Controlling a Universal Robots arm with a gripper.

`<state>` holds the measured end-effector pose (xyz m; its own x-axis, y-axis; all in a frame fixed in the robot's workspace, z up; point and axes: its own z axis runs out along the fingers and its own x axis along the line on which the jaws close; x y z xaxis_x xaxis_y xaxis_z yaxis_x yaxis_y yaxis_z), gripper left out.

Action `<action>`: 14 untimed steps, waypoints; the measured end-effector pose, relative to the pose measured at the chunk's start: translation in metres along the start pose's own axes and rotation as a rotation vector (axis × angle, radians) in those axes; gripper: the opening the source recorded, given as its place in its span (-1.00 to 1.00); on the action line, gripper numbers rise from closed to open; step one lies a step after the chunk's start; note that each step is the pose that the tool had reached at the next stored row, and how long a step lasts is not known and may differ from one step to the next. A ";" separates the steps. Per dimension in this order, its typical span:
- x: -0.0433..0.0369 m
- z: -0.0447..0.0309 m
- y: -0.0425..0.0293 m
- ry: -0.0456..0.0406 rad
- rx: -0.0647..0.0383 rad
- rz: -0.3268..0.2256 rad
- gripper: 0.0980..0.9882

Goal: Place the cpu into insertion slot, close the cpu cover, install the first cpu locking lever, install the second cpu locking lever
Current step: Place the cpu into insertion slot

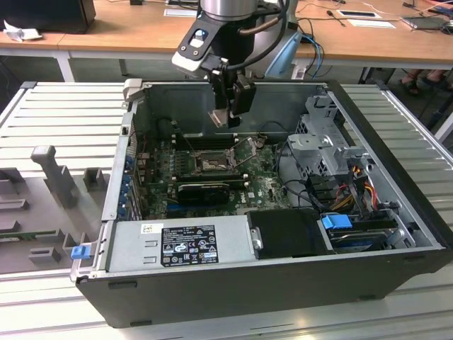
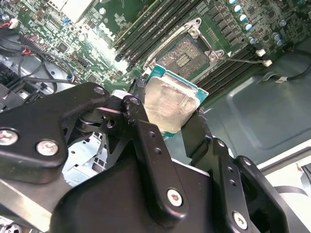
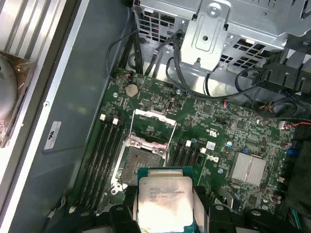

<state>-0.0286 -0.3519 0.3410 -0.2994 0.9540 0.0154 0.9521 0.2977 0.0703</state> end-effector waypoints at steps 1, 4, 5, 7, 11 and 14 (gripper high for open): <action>0.0000 0.0008 0.0000 -0.0001 0.000 0.002 0.00; 0.0000 0.0033 -0.0002 -0.0006 0.000 0.006 0.00; 0.0000 0.0041 -0.0003 -0.0004 0.000 0.008 0.00; -0.0001 0.0048 -0.0003 -0.0012 0.000 0.019 0.00; -0.0001 0.0086 -0.0006 -0.0087 -0.002 0.126 0.00; -0.0002 0.0105 -0.0007 -0.0105 -0.002 0.154 0.00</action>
<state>-0.0286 -0.3519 0.3305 -0.1488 0.9887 0.0158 0.9866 0.1473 0.0703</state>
